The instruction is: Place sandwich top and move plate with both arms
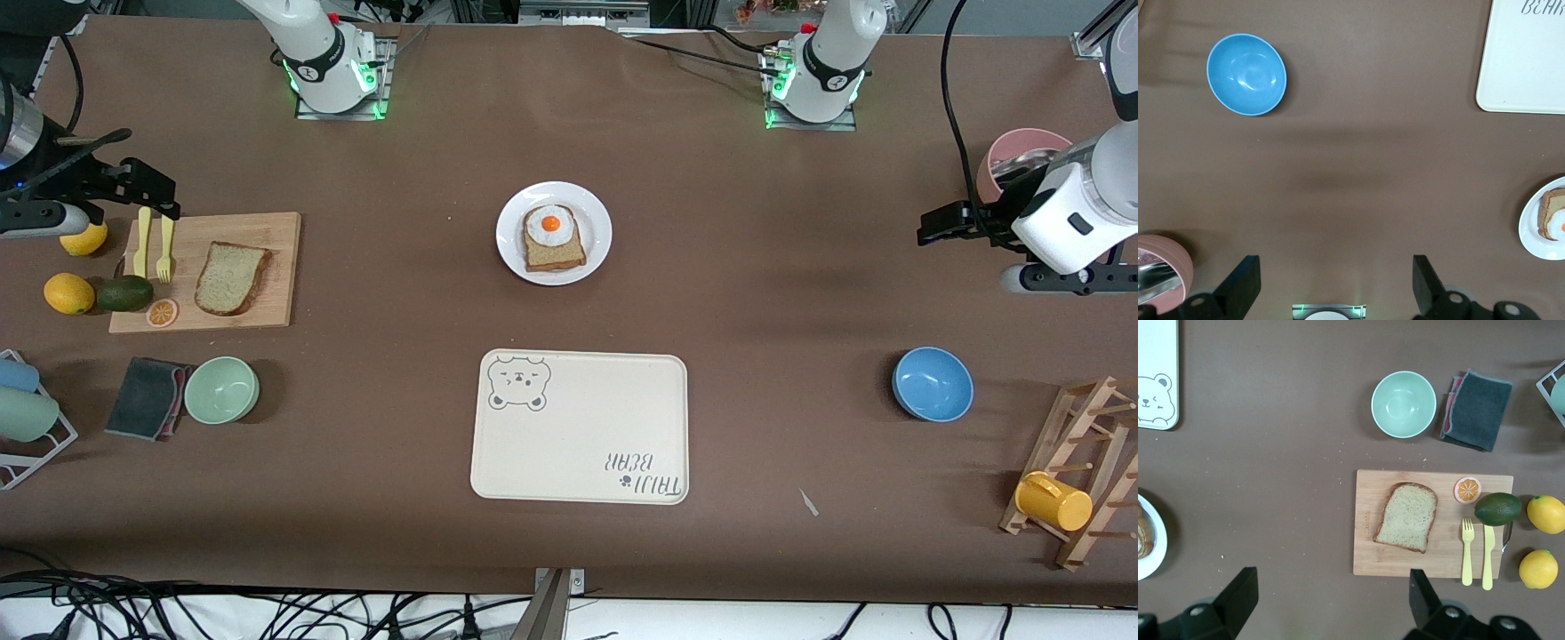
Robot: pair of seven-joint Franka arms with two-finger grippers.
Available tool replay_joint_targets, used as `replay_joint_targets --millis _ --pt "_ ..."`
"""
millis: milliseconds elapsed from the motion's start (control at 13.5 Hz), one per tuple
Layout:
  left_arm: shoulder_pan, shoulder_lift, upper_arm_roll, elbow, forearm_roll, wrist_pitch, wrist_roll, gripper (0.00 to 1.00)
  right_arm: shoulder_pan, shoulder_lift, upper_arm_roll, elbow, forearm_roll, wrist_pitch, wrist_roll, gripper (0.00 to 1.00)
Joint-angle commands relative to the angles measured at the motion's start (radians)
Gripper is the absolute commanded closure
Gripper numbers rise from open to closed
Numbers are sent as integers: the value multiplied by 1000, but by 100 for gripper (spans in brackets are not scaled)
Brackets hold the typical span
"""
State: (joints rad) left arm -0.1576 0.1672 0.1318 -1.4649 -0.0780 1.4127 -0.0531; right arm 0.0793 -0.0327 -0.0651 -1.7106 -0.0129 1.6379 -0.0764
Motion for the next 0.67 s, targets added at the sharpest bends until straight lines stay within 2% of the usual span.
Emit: replay_joint_targets --millis 0,593 --pt "7 12 5 31 -28 -23 7 0 -4 -15 7 -15 1 16 -3 0" --pt "7 12 3 31 -26 -23 9 0 -4 -15 7 -14 -1 10 -6 0"
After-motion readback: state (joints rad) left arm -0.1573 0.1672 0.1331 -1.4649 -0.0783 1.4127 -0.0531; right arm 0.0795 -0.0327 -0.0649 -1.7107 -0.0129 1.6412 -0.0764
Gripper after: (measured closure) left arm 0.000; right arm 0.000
